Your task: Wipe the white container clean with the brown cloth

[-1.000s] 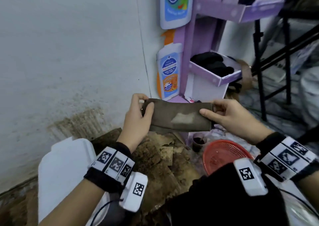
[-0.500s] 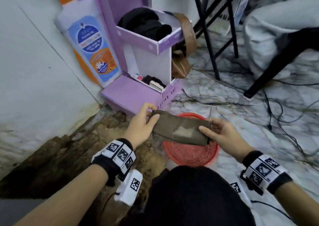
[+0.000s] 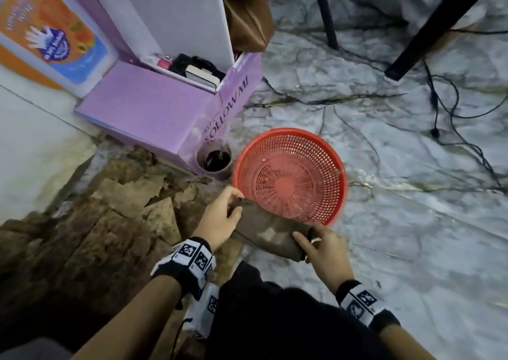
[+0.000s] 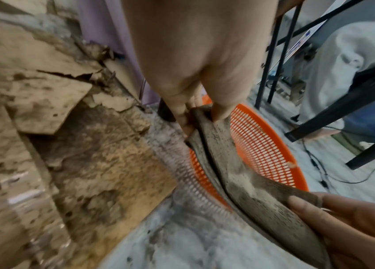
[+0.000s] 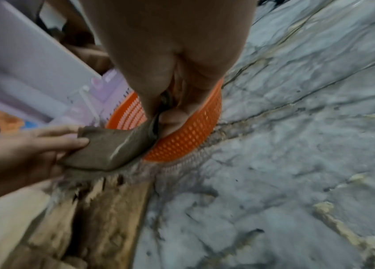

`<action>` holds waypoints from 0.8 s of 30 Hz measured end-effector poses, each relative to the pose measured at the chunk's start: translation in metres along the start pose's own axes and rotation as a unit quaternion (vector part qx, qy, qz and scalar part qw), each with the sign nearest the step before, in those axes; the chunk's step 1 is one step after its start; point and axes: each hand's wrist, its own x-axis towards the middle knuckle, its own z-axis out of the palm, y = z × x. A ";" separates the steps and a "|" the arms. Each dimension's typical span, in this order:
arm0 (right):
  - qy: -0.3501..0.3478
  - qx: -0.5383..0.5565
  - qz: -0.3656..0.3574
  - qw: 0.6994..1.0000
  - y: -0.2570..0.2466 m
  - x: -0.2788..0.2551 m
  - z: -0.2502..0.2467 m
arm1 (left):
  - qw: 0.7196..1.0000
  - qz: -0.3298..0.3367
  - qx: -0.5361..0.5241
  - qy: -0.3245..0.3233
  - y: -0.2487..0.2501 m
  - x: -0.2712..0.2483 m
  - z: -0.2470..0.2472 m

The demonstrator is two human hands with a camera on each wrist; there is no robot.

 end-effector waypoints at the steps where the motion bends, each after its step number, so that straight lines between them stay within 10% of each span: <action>1: 0.005 -0.008 -0.004 1.000 0.003 0.000 0.005 | 1.000 -0.003 0.002 0.000 -0.004 0.001 0.002; 24: 0.056 -0.213 0.007 0.975 -0.001 -0.008 -0.014 | 0.998 0.005 0.009 0.056 -0.027 0.011 -0.002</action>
